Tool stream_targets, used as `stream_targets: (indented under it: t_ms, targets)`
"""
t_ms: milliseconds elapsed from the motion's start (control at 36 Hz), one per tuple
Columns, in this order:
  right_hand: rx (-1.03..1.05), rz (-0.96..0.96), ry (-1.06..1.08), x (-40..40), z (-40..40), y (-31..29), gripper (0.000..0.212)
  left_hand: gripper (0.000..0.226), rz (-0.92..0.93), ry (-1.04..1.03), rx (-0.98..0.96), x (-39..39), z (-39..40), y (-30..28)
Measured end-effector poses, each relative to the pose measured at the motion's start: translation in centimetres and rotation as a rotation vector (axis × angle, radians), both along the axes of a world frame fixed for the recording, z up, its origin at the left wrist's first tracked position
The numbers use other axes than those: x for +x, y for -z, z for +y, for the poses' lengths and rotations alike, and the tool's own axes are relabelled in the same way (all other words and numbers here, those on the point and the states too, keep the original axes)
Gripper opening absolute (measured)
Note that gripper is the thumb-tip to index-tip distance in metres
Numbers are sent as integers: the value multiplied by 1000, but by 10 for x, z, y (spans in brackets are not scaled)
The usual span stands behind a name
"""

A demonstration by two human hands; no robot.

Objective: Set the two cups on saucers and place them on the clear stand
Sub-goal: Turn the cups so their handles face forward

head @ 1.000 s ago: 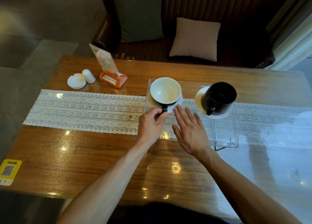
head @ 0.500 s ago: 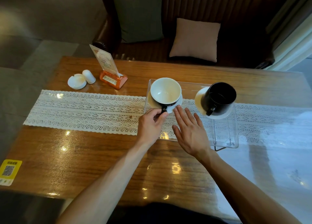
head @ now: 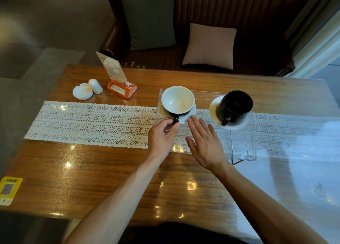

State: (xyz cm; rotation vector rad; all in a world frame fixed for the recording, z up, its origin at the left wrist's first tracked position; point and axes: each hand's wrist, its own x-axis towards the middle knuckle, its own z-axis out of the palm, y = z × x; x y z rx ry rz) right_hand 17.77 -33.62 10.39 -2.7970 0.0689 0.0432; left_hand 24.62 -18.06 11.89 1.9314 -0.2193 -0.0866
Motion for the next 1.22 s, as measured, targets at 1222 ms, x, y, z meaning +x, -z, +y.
stream_targets:
  t_ms: [1222]
  targets:
    - [-212,-84,193,-73,-103,-7,54,59,-437,619,940,-22,-84,2]
